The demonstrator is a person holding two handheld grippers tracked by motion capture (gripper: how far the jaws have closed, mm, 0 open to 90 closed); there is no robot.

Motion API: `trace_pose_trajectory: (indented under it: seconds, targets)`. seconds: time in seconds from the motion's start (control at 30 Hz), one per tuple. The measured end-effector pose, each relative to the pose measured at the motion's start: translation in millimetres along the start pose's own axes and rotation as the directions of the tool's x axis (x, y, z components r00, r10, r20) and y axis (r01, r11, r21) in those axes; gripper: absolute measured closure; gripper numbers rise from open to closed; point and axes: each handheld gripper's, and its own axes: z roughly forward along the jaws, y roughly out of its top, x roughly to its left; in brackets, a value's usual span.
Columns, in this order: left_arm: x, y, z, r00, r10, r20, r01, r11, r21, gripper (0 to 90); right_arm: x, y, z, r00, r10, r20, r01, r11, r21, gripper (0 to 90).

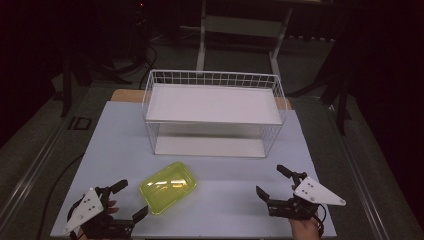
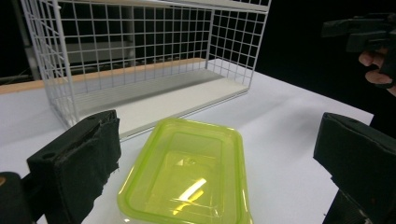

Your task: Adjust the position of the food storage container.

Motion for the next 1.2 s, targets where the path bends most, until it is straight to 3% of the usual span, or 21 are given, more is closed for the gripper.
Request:
trace_pose_trajectory:
  seconds: [0.17, 0.23, 0.3, 0.4, 0.43, 0.53, 0.6, 0.7, 0.73, 0.8, 0.83, 0.87, 0.93, 0.97, 1.0, 1.03, 1.07, 1.1, 1.13, 1.17, 1.2]
  targets:
    - [0.6, 1.9, 0.2, 0.9995, 0.017, 0.025, -0.017, 0.9997, 0.019, 1.3, 2.7, 1.0, 3.4, 0.9998, -0.001, -0.02, 0.001, 1.0, -0.002, 10.4]
    - [1.7, 5.4, -0.3, 0.9977, -0.014, 0.066, 0.013, 0.9998, 0.013, 1.3, 3.5, 1.0, 4.2, 0.9999, -0.005, -0.016, 0.005, 1.0, 0.0, 10.4]
    - [1.5, 10.4, -0.8, 0.9953, -0.006, 0.096, 0.005, 0.9999, 0.011, 1.4, 4.9, -0.1, 5.4, 0.9996, -0.008, -0.026, 0.008, 1.0, 0.007, 10.4]
    - [1.7, 16.2, -3.9, 0.9929, 0.001, 0.119, -0.007, 0.9983, 0.057, 1.3, 6.6, -1.6, 5.9, 0.9997, -0.008, -0.024, 0.008, 1.0, 0.016, 10.4]
    - [3.0, 16.4, -6.8, 0.9956, 0.028, 0.089, -0.037, 0.9938, 0.105, 1.4, 6.8, -2.0, 5.7, 0.9997, -0.001, -0.023, 0.001, 1.0, 0.015, 10.4]
    - [9.0, 13.9, -9.6, 0.9943, 0.003, 0.106, -0.018, 0.9894, 0.144, 1.4, 7.1, -2.3, 5.4, 0.9998, 0.0, -0.022, 0.0, 1.0, 0.016, 10.4]
    - [14.4, 9.5, -11.7, 0.9966, -0.004, 0.082, -0.011, 0.9838, 0.179, 1.4, 7.6, -3.0, 4.7, 0.9999, 0.0, -0.014, 0.0, 1.0, 0.016, 10.4]
    - [23.8, 0.2, -14.1, 0.9975, -0.008, 0.07, -0.009, 0.9694, 0.245, 3.4, 6.6, -4.2, 3.7, 0.9998, 0.007, -0.018, -0.007, 1.0, 0.01, 10.4]
    - [26.6, -3.4, -15.1, 0.998, -0.008, 0.063, -0.009, 0.9646, 0.264, 20.1, 5.7, -4.6, 3.6, 0.9998, 0.011, -0.015, -0.011, 1.0, 0.013, 10.5]
    - [31.2, -10.0, -17.2, 0.999, -0.004, 0.045, -0.009, 0.9595, 0.281, 29.1, 5.3, -4.9, 3.7, 0.9998, 0.015, -0.015, -0.015, 1.0, 0.013, 10.5]
    - [36.1, -16.0, -17.5, 0.9984, -0.019, 0.053, 0.001, 0.9495, 0.314, 35.0, 4.7, -5.4, 4.1, 0.9994, 0.023, -0.024, -0.023, 1.0, 0.021, 10.5]
    - [36.1, -16.0, -17.5, 0.9984, -0.019, 0.053, 0.001, 0.9495, 0.314, 37.6, 4.7, -5.4, 4.1, 0.9994, 0.023, -0.024, -0.023, 1.0, 0.021, 10.5]
    - [39.3, -22.6, -14.8, 0.998, -0.027, 0.057, 0.004, 0.9276, 0.374, 43.8, 3.9, -6.0, 4.5, 0.9995, 0.021, -0.023, -0.02, 0.999, 0.026, 10.5]
    - [39.8, -28.4, -9.0, 0.9984, -0.033, 0.046, 0.01, 0.8992, 0.437, 51.0, 2.9, -6.6, 4.8, 0.9994, 0.025, -0.024, -0.024, 0.999, 0.026, 10.5]
    - [39.8, -28.4, -9.0, 0.9984, -0.033, 0.046, 0.01, 0.8992, 0.437, 54.4, 2.5, -6.8, 5.1, 0.9993, 0.029, -0.024, -0.029, 0.999, 0.028, 10.5]
    - [38.0, -32.4, -1.1, 0.9987, -0.026, 0.043, 0.001, 0.8715, 0.49, 57.1, 2.1, -6.9, 5.3, 0.9991, 0.033, -0.025, -0.032, 0.999, 0.029, 10.5]
    - [38.0, -32.4, -1.1, 0.9987, -0.026, 0.043, 0.001, 0.8715, 0.49, 61.0, 1.8, -7.1, 5.4, 0.9991, 0.034, -0.024, -0.034, 0.999, 0.028, 10.5]
    - [36.8, -35.4, 7.4, 0.9983, -0.035, 0.048, 0.005, 0.8515, 0.524, 61.8, 1.7, -7.2, 5.6, 0.9991, 0.036, -0.023, -0.035, 0.999, 0.029, 10.5]
    - [36.5, -37.0, 11.7, 0.999, -0.034, 0.029, 0.013, 0.8425, 0.539, 64.7, 1.6, -7.3, 5.8, 0.9991, 0.034, -0.025, -0.034, 0.999, 0.033, 10.5]
    - [36.5, -37.0, 11.7, 0.999, -0.034, 0.029, 0.013, 0.8425, 0.539, 70.2, 1.6, -7.3, 5.8, 0.9991, 0.034, -0.025, -0.034, 0.999, 0.033, 10.5]
    - [37.1, -38.5, 16.2, 0.999, -0.043, 0.014, 0.028, 0.8306, 0.556, 74.1, 2.1, -7.6, 6.4, 0.9992, 0.032, -0.026, -0.031, 0.999, 0.043, 10.5]
